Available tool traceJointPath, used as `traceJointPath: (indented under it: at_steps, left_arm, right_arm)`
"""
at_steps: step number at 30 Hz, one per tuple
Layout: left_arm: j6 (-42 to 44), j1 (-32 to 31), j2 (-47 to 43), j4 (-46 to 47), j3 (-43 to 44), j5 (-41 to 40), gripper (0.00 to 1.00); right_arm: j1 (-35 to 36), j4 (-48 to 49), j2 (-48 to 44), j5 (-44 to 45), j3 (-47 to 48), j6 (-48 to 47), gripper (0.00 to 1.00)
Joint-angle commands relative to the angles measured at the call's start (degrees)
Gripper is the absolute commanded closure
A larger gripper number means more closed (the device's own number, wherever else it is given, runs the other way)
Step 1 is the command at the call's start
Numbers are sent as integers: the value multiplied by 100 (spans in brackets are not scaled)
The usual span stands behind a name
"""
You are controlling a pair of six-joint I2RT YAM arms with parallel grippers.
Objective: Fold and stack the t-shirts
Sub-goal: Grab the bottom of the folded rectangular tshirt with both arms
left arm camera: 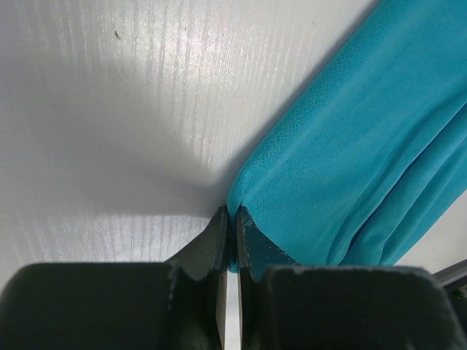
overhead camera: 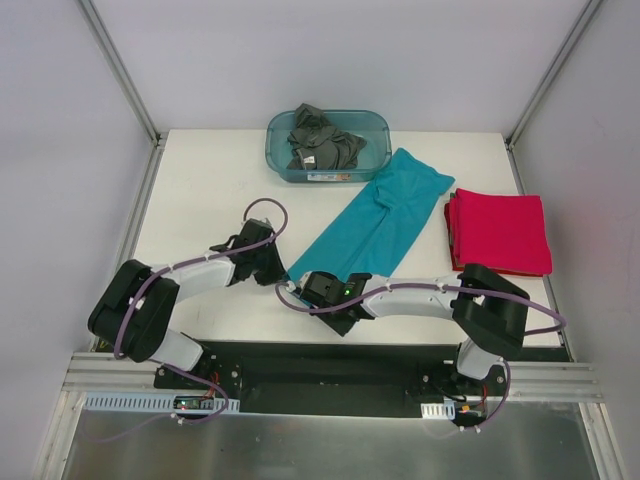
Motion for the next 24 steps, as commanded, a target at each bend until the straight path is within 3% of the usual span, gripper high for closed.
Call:
traceJointPath:
  at_steps: [1,5,6,12,19,24]
  left_arm:
    - [31,28,-112,-670,-362,-232,100]
    - [22,28,-428,-740,-485,-346,100]
    - [22,28,-551,-836,-502,-407,100]
    - [-4,36,-1439,-1600,-573,-987,100]
    - [-179,80,-3204,-2795,-599,-1980,100]
    - [-154,98,-4093,-3210,-529,-1973,100]
  right_arm:
    - [-1,-181,184,60,5,158,80]
    - [34,-93,-43,-413,40,35,90]
    - [69,-15,-96,-537,40,26,99]
    - [393,284,-237,-1890,374,-89,100]
    - [552,952,-387,-3375,690,16,100]
    - [579,1559,-483,-4203,594,210,100]
